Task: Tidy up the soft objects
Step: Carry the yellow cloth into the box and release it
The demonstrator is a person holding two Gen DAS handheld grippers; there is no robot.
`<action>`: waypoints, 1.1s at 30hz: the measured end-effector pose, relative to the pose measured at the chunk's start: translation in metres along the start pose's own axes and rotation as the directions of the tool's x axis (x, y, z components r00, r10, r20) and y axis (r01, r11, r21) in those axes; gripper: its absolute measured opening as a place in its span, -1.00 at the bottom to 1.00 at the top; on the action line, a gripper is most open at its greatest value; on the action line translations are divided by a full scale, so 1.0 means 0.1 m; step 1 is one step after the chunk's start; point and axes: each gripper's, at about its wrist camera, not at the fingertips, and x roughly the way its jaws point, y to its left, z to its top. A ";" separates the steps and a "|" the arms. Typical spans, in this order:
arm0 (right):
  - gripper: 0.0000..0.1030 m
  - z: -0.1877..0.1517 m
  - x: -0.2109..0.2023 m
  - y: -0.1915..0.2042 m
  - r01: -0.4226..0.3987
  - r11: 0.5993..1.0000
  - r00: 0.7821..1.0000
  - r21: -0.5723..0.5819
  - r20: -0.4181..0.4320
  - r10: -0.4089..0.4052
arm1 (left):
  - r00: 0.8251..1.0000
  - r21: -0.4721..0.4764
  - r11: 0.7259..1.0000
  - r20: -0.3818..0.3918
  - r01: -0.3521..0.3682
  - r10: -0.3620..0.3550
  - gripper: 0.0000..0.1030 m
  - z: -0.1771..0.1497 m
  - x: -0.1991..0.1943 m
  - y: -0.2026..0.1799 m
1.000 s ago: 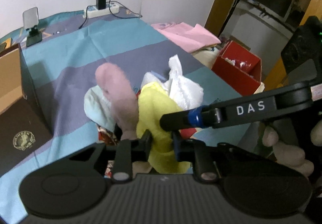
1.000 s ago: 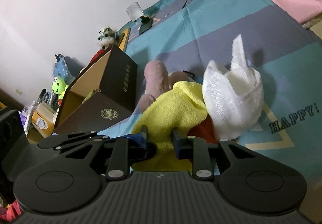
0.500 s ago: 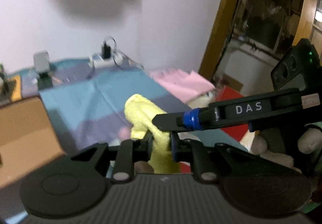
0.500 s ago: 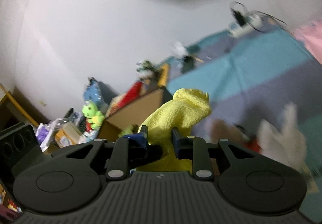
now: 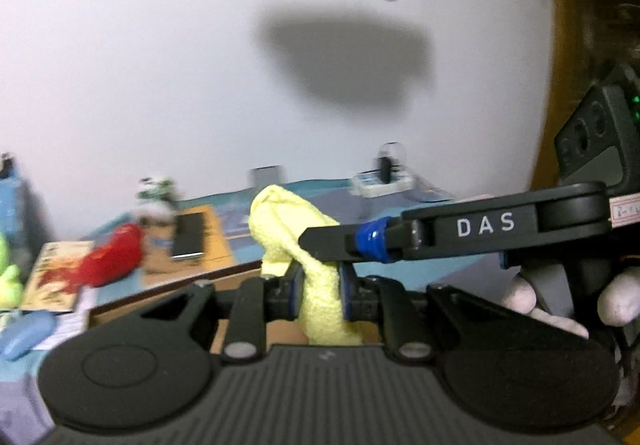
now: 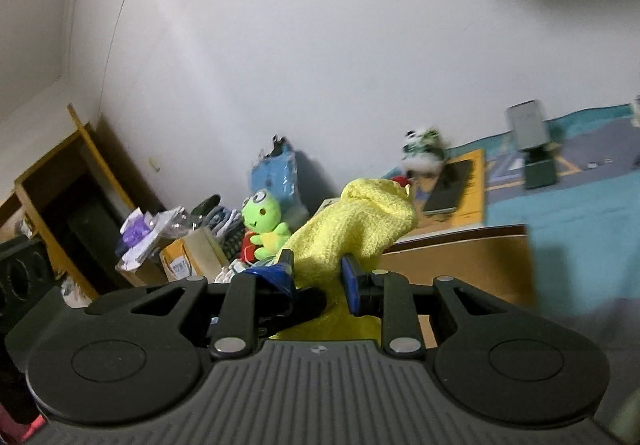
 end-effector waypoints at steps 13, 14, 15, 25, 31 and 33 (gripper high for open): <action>-0.84 -0.63 1.07 0.14 0.044 0.999 0.964 0.025 -0.262 -0.036 | 0.953 -0.068 0.984 -0.267 -0.164 0.141 -0.66 -0.79 0.52 0.97; -0.81 -0.66 1.08 0.15 0.036 0.998 0.960 0.048 -0.278 -0.021 | 0.951 -0.073 0.984 -0.277 -0.166 0.140 -0.55 -0.84 0.51 1.02; -0.78 -0.67 1.10 0.17 0.033 0.998 0.956 0.060 -0.294 -0.014 | 0.949 -0.077 0.983 -0.282 -0.167 0.139 -0.40 -0.88 0.42 1.06; -0.77 -0.69 0.87 0.28 0.059 0.993 0.966 0.099 -0.256 -0.032 | 0.960 -0.076 0.988 -0.256 -0.134 0.110 0.15 -0.88 0.08 0.99; -0.77 -0.66 0.51 0.25 0.107 0.990 0.978 0.091 -0.187 -0.089 | 0.966 -0.061 0.997 -0.256 -0.045 0.028 0.19 -0.80 0.02 0.71; -0.77 -0.64 0.37 0.22 0.141 0.986 0.978 0.087 -0.167 -0.125 | 0.962 -0.062 0.998 -0.272 -0.029 0.011 0.20 -0.76 0.07 0.60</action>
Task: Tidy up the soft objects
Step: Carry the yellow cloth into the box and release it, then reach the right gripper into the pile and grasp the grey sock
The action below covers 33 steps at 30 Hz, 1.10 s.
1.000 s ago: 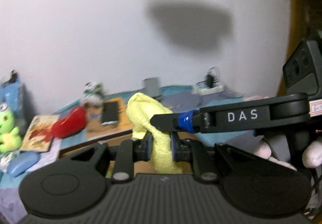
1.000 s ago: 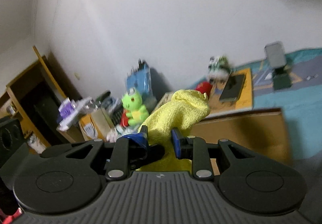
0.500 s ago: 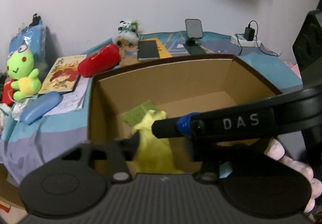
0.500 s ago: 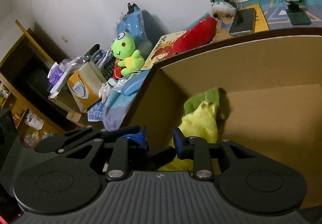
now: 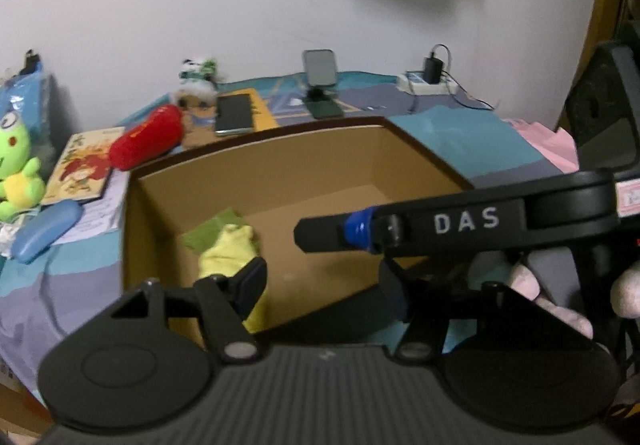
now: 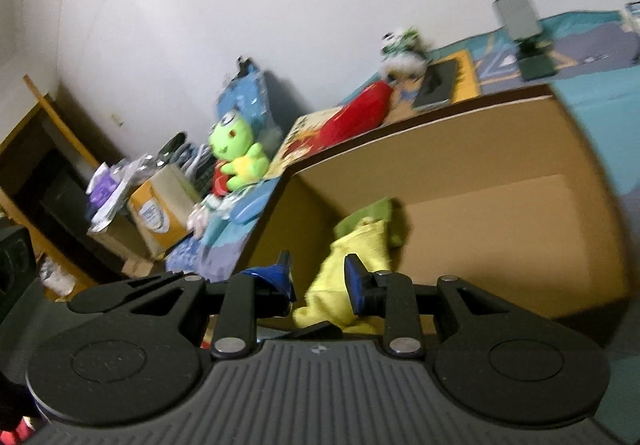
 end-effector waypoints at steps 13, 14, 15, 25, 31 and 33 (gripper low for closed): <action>-0.77 -0.14 -0.87 -0.50 0.140 0.990 0.988 0.004 0.069 -0.140 | 0.987 -0.051 0.990 -0.101 -0.128 0.123 0.22 0.12 0.19 -0.72; -0.77 -0.16 -0.92 -0.54 0.145 0.989 0.987 0.007 0.069 -0.145 | 0.986 -0.054 0.989 -0.106 -0.136 0.129 0.22 0.12 0.20 -0.79; -0.78 -0.17 -0.97 -0.58 0.147 0.989 0.987 0.008 0.069 -0.147 | 0.985 -0.053 0.988 -0.107 -0.142 0.136 0.22 0.13 0.21 -0.84; -0.78 -0.35 -1.36 -0.88 0.167 0.986 0.983 -0.024 0.076 -0.165 | 0.969 -0.034 0.977 -0.140 -0.210 0.203 0.25 0.06 0.34 -1.41; -0.77 -0.41 -1.50 -1.04 0.172 0.985 0.984 -0.014 0.056 -0.171 | 0.965 -0.023 0.979 -0.172 -0.205 0.198 0.27 0.01 0.46 -1.66; -0.77 -0.43 -1.54 -1.10 0.177 0.984 0.983 -0.002 0.056 -0.177 | 0.964 -0.016 0.979 -0.179 -0.203 0.197 0.27 0.00 0.50 -1.73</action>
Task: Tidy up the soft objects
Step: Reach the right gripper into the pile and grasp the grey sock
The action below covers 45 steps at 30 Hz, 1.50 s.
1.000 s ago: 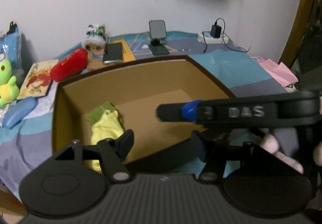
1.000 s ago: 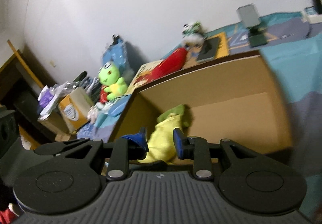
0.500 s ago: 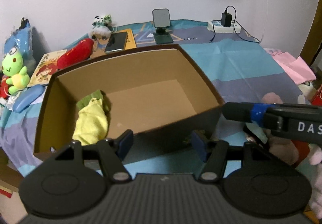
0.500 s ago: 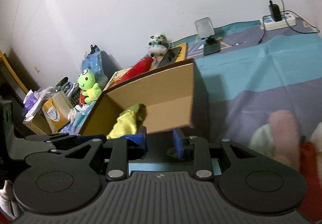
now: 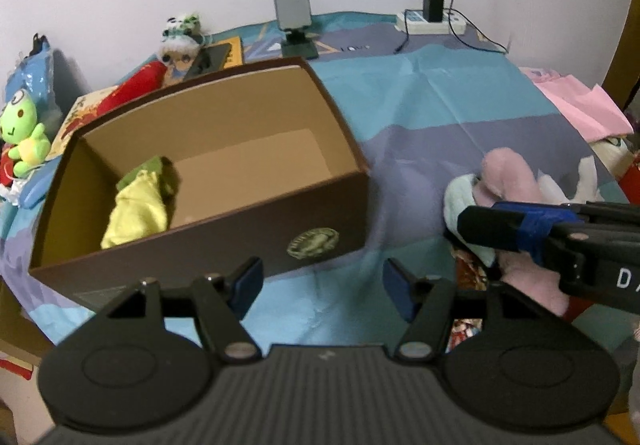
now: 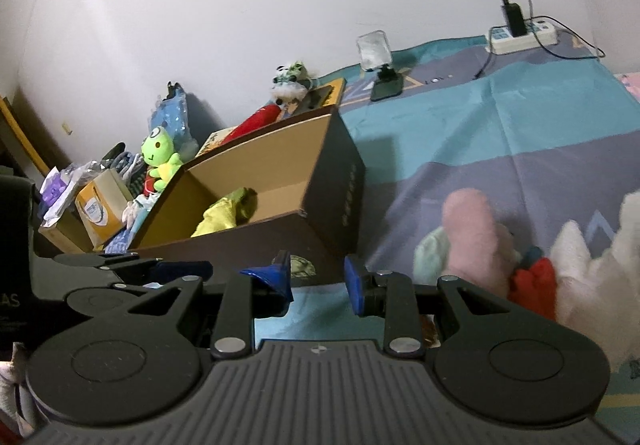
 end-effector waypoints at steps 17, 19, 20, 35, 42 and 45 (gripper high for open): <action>-0.74 -0.28 -0.46 -0.68 0.052 0.994 0.983 0.098 -0.181 -0.034 | 0.894 0.068 0.898 -0.154 0.435 -0.421 0.38 -0.37 0.19 -0.35; -0.74 -0.35 -0.50 -0.76 0.030 0.991 0.970 0.127 -0.242 0.001 | 0.862 0.082 0.868 -0.196 0.490 -0.468 0.39 -0.47 0.24 -0.44; -0.74 -0.39 -0.49 -0.79 0.030 0.991 0.964 0.133 -0.267 0.006 | 0.848 0.086 0.856 -0.221 0.510 -0.482 0.39 -0.50 0.28 -0.49; -0.77 -0.65 -0.27 -0.91 -0.034 0.949 0.921 0.315 -0.360 0.153 | 0.783 0.111 0.800 -0.318 0.590 -0.534 -0.02 -0.55 0.48 -0.73; -0.77 -0.42 -0.32 -0.64 -0.130 0.957 0.916 0.258 -0.338 0.216 | 0.792 0.162 0.781 -0.240 0.603 -0.562 -0.03 -0.44 0.12 -0.45; -0.77 -0.28 -0.29 -0.49 -0.179 0.958 0.918 0.222 -0.312 0.244 | 0.803 0.166 0.787 -0.187 0.594 -0.566 -0.03 -0.34 -0.02 -0.27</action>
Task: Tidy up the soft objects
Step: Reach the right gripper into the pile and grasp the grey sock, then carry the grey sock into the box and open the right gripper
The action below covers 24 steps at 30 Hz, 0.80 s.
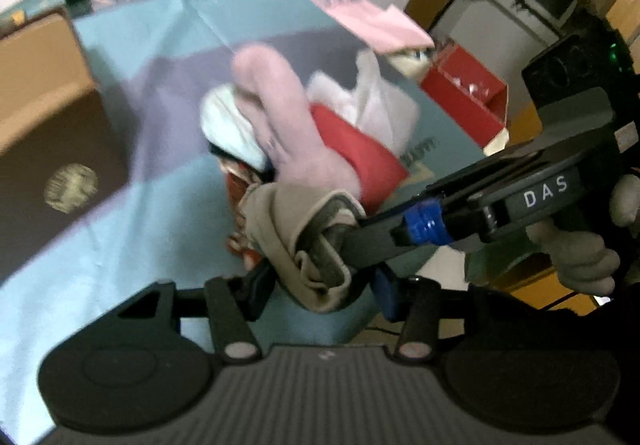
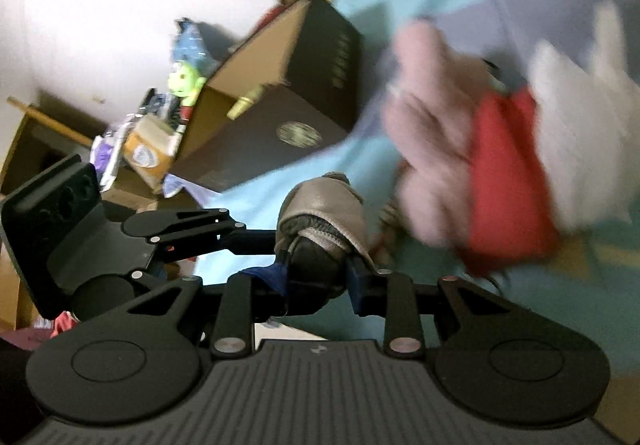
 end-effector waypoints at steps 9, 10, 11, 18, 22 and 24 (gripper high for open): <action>-0.77 0.56 0.29 0.67 -0.082 0.981 0.988 -0.176 0.113 0.103 | 0.970 -0.016 0.994 0.215 -0.112 0.112 -0.03 0.09 -0.80 0.35; -0.77 0.64 0.36 0.74 -0.089 0.978 0.985 -0.187 0.128 0.114 | 0.962 -0.020 0.991 0.238 -0.129 0.130 -0.02 0.11 -0.88 0.40; -0.77 0.71 0.42 0.80 -0.093 0.976 0.982 -0.198 0.142 0.122 | 0.954 -0.027 0.989 0.261 -0.147 0.149 -0.02 0.14 -0.96 0.47; -0.77 1.15 0.89 1.15 -0.072 0.954 0.973 -0.291 0.191 0.132 | 0.903 -0.078 0.965 0.340 -0.250 0.261 -0.01 0.29 -1.29 1.06; -0.77 1.32 1.21 1.23 -0.051 0.957 0.976 -0.284 0.191 0.109 | 0.900 -0.127 0.956 0.326 -0.264 0.291 -0.01 0.36 -1.25 1.45; -0.77 1.39 1.38 1.24 -0.034 0.964 0.980 -0.265 0.181 0.084 | 0.903 -0.158 0.952 0.307 -0.263 0.301 -0.01 0.38 -1.23 1.66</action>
